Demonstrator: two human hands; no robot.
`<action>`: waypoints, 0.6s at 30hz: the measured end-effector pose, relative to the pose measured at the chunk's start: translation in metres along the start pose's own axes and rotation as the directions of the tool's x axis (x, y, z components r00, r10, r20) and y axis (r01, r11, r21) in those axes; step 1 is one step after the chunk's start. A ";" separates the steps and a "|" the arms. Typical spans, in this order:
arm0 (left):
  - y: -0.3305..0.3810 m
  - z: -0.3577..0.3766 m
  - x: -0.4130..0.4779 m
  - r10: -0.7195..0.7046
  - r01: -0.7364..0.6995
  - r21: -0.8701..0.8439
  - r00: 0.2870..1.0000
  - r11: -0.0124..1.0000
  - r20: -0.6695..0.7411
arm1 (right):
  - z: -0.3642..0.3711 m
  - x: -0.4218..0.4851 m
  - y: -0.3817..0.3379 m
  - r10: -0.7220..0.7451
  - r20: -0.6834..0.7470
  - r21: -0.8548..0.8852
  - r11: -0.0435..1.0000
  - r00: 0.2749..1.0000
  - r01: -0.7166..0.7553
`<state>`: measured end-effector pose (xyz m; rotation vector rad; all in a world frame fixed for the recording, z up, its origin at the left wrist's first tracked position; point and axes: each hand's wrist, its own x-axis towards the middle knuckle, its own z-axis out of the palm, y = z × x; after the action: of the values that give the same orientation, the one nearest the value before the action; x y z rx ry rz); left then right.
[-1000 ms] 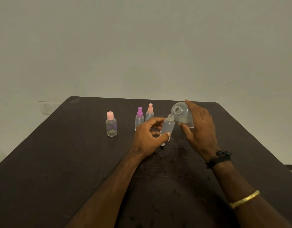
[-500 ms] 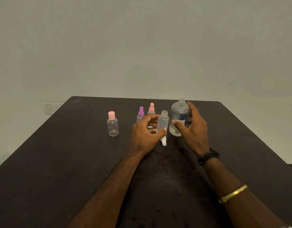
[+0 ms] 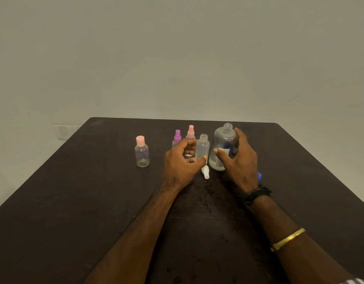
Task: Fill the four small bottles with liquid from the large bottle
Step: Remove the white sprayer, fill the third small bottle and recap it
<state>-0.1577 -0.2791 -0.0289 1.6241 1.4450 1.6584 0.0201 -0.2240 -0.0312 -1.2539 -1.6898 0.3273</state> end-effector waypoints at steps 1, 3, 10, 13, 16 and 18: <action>0.000 0.000 0.000 0.002 -0.002 -0.005 1.000 1.000 -0.001 | 0.000 0.000 0.000 0.004 -0.007 0.001 1.000 1.000 -0.004; 0.000 0.000 -0.001 0.002 -0.002 -0.006 1.000 1.000 -0.003 | 0.000 -0.001 0.000 0.008 -0.021 0.010 1.000 1.000 -0.008; -0.001 0.000 0.000 -0.003 0.003 0.011 1.000 1.000 -0.016 | 0.002 0.001 -0.001 0.003 -0.031 0.014 1.000 1.000 -0.002; -0.001 -0.001 0.001 -0.001 0.001 0.011 1.000 1.000 -0.018 | 0.001 0.000 -0.002 0.004 -0.030 0.008 1.000 1.000 -0.004; -0.001 -0.002 0.001 0.007 -0.007 0.020 0.999 1.000 -0.033 | 0.000 -0.001 -0.005 0.007 -0.048 0.002 1.000 0.999 -0.007; -0.001 -0.002 0.001 0.006 -0.005 0.020 0.998 1.000 -0.055 | -0.002 -0.004 -0.010 0.013 -0.089 -0.008 1.000 0.996 -0.014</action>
<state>-0.1603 -0.2787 -0.0282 1.6054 1.4891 1.7098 0.0157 -0.2320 -0.0252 -1.2687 -1.6090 0.2688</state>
